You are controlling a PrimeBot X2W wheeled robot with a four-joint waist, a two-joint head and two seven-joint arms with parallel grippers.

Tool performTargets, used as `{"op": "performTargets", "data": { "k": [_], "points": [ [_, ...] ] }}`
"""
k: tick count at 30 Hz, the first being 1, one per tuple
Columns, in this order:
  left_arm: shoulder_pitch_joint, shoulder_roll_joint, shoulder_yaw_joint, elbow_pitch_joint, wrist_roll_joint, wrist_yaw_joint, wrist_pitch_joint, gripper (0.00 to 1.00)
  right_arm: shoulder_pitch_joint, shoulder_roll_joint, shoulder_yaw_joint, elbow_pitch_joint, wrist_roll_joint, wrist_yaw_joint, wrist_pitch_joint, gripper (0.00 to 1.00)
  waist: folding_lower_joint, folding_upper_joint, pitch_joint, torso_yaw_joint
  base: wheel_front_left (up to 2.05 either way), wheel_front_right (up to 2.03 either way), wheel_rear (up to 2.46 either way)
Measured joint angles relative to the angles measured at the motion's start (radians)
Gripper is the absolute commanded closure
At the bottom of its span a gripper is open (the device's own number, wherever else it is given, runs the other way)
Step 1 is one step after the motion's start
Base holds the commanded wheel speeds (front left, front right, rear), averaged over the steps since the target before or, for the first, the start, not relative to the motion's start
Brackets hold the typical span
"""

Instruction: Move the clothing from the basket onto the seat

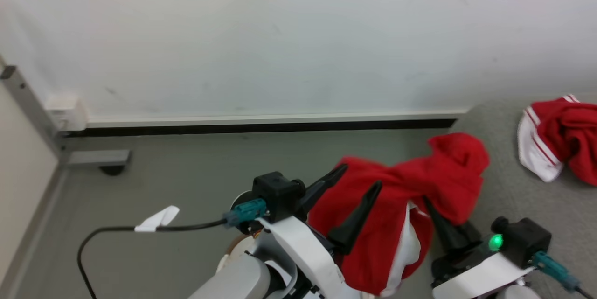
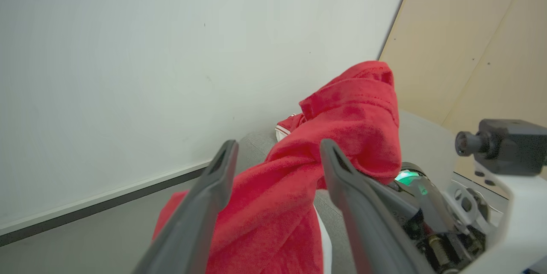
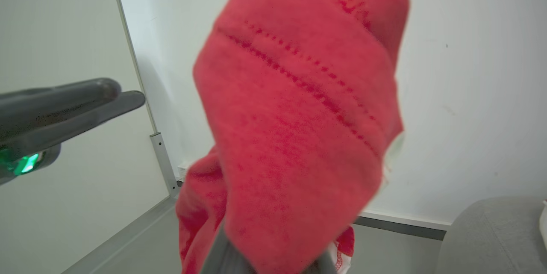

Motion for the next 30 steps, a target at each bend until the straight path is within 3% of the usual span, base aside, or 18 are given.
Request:
{"op": "performTargets", "data": {
  "k": [9,10,19,25,30],
  "points": [
    [0.011,0.011,-0.017,-0.046,0.038,-0.018,-0.072,0.00,0.027,-0.036,-0.184,-0.094,-0.047,0.000,0.000,1.00,0.0000,0.0000,0.029,-0.153,0.00,0.00,0.00],
    [0.011,0.013,-0.021,-0.047,0.045,-0.021,-0.083,0.00,0.041,-0.040,-0.221,-0.120,-0.055,0.000,0.000,1.00,0.0000,0.0000,0.039,-0.194,0.00,0.00,0.00],
    [0.008,0.030,-0.058,-0.021,0.093,-0.029,-0.105,0.00,0.097,-0.037,-0.287,-0.236,-0.080,0.000,0.019,1.00,0.0000,0.0000,0.080,-0.369,0.00,0.00,0.00],
    [-0.003,0.024,-0.067,-0.012,0.100,-0.030,-0.105,0.00,0.078,-0.062,-0.293,-0.269,-0.079,0.000,0.051,1.00,-0.0001,0.0000,0.106,-0.419,0.00,0.00,0.00],
    [-0.025,0.030,-0.073,-0.010,0.106,-0.036,-0.094,0.00,-0.061,-0.128,-0.352,-0.244,-0.053,0.000,0.077,1.00,0.0000,0.0001,0.149,-0.419,0.00,0.00,0.00]
  ]
}}
